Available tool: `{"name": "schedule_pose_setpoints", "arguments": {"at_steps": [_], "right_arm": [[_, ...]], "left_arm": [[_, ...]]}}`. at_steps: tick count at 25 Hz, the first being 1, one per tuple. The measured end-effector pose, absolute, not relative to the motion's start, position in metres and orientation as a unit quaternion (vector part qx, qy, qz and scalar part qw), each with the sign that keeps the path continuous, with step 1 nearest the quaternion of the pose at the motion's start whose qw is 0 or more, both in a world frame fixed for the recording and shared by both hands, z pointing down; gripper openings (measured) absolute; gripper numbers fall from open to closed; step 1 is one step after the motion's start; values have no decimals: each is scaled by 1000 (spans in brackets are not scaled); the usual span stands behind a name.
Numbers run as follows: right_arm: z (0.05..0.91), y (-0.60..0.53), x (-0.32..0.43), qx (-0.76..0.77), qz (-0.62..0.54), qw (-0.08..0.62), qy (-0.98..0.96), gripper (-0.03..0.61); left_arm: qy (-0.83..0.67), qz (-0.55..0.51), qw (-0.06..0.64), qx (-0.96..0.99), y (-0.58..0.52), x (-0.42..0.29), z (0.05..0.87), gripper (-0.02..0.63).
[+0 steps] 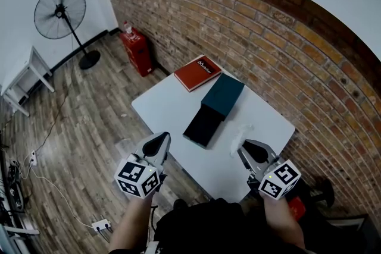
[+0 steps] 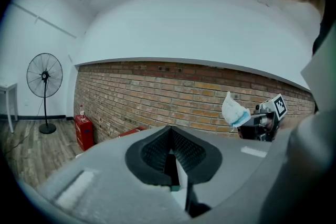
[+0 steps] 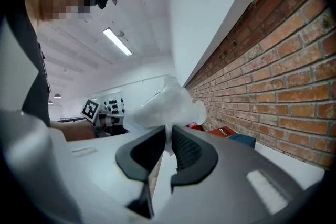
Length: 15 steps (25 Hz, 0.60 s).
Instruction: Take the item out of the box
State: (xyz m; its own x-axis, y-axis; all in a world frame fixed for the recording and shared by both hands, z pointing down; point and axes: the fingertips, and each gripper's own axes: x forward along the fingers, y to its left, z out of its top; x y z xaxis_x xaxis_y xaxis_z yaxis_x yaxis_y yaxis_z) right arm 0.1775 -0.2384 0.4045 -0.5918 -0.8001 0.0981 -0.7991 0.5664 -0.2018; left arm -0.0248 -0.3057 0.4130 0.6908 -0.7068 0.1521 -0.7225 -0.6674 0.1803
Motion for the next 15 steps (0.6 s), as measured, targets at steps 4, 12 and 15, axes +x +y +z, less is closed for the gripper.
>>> {"name": "schedule_pose_setpoints", "arguments": {"at_steps": [4, 12, 15], "right_arm": [[408, -235, 178, -453, -118, 0, 884, 38], [408, -232, 173, -450, -118, -6, 885, 38], [409, -232, 172, -449, -118, -8, 886, 38]], "left_arm": [[-389, 34, 112, 914, -303, -24, 412, 0], [-385, 30, 115, 915, -301, -24, 412, 0], [-384, 29, 114, 916, -301, -23, 412, 0]]}}
